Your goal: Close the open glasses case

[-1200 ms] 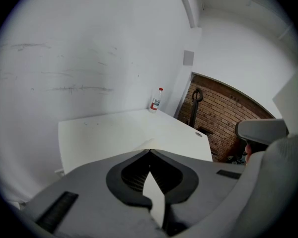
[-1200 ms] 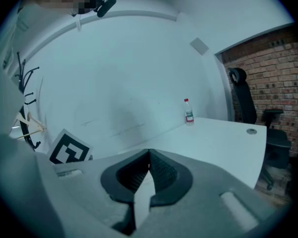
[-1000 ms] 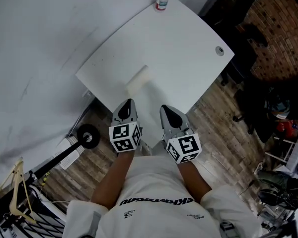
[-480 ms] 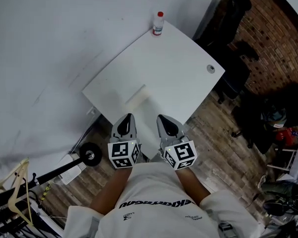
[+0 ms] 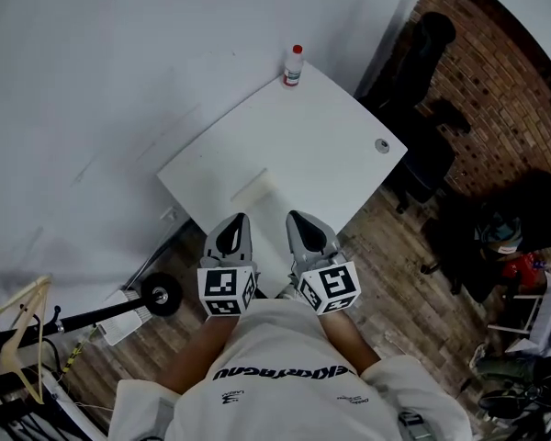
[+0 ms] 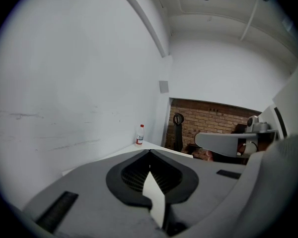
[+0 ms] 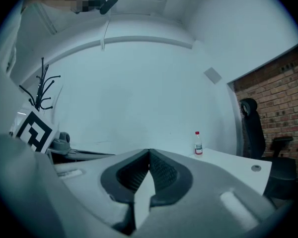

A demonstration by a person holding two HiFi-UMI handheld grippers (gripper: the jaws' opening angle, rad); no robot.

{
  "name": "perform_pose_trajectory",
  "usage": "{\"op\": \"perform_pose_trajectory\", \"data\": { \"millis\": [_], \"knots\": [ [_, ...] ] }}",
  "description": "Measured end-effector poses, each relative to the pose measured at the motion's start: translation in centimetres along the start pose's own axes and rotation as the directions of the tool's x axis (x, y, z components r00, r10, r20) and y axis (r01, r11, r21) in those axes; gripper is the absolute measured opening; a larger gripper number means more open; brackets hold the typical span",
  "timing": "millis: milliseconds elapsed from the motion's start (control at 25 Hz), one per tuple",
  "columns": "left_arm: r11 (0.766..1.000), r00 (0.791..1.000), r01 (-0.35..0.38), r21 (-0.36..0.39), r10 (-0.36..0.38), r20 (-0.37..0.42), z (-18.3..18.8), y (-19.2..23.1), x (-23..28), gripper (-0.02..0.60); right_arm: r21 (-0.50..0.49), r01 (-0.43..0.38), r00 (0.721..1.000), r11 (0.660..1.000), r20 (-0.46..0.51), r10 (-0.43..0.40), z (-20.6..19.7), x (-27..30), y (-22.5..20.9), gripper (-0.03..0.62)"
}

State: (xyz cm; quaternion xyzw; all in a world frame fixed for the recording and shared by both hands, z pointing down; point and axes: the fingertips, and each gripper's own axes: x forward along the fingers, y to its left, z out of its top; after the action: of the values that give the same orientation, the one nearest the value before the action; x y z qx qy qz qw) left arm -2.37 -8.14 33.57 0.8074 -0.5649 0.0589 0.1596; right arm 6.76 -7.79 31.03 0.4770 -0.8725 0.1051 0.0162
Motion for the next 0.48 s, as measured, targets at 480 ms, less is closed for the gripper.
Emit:
{"op": "perform_pose_trajectory", "data": {
  "millis": [480],
  "knots": [
    [1.0, 0.997, -0.017, 0.026, 0.015, 0.075, 2.4, -0.2, -1.5, -0.002, -0.032, -0.012, 0.999, 0.999, 0.029, 0.013, 1.7, -0.1, 0.9, -0.002]
  ]
}}
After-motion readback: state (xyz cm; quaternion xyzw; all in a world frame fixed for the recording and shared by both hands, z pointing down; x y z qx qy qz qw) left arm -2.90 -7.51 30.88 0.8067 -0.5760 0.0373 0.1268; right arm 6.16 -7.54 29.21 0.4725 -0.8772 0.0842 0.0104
